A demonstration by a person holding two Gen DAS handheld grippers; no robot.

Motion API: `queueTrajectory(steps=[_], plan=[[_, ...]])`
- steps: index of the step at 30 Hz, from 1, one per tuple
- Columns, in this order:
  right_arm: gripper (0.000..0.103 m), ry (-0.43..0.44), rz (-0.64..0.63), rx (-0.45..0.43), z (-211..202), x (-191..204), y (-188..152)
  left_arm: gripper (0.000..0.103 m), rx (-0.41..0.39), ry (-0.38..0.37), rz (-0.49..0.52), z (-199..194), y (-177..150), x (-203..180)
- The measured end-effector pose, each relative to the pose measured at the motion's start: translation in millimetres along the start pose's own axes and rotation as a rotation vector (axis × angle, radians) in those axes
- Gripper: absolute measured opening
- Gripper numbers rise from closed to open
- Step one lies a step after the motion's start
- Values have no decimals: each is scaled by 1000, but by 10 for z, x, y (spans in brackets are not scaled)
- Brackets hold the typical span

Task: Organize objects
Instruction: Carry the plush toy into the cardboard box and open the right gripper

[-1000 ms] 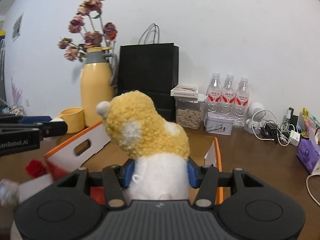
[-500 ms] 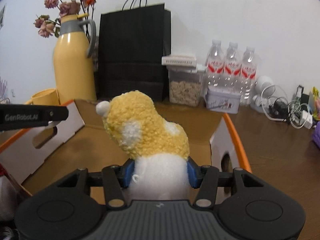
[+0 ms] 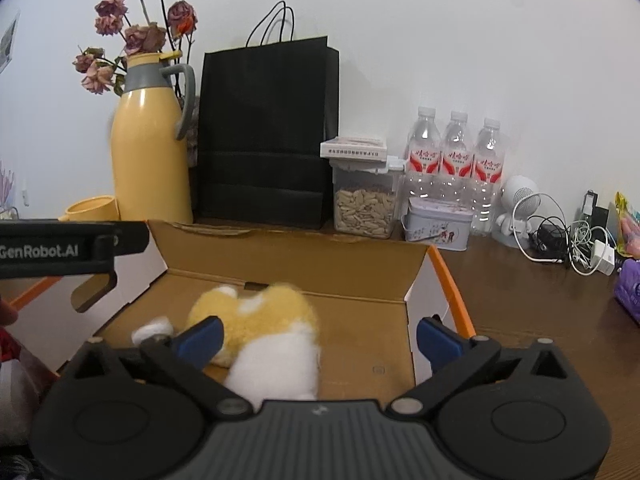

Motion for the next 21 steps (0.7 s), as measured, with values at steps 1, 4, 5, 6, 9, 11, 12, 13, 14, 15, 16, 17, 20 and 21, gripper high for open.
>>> queueTrajectory(steps=[1,4,5,6,9,11,12,13,14,15,16,17,20,21], plan=[[103,-1,-1,-5,-19,3,9,103,-7,-2,-2,-31,19,-6],[103,4,4,-17,-93,6,55,103,-23,-6,-16,-141,92,8],[103,6,5,-23,-128,7,75,103,-27,-9,-23,-189,120,16],[103,13,7,-33,-181,9,98,103,-32,-13,-27,-236,144,22],[103,24,4,-58,-341,15,157,103,-55,-21,-25,-409,216,40],[103,19,-8,-73,-473,33,190,103,-71,-20,-22,-523,259,51],[103,18,-11,-80,-532,36,206,103,-81,-17,-20,-594,273,63],[103,18,-16,-89,-610,42,214,103,-90,-16,-18,-656,284,71],[103,19,-18,-96,-677,45,220,103,-99,-15,-18,-721,296,86],[103,21,-19,-101,-739,41,229,103,-106,-14,-20,-791,298,107],[103,22,-21,-105,-808,45,224,103,-109,-14,-22,-850,298,125],[103,23,-23,-107,-876,50,212,103,-110,-15,-25,-911,292,146],[103,24,-26,-109,-1049,68,156,103,-104,-14,-30,-1086,257,219],[103,26,-27,-108,-1108,75,126,103,-102,-16,-29,-1148,233,243]])
Point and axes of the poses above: each gripper's, at about its wrist camera, not at the fingertips, and z roughly the way its jaws point, x to its left, y to its top, the point moved 3 cm from there along z, roughly the way its jaws point, and after that the axes turned 8 degrees about x, right-handed, at the moved point
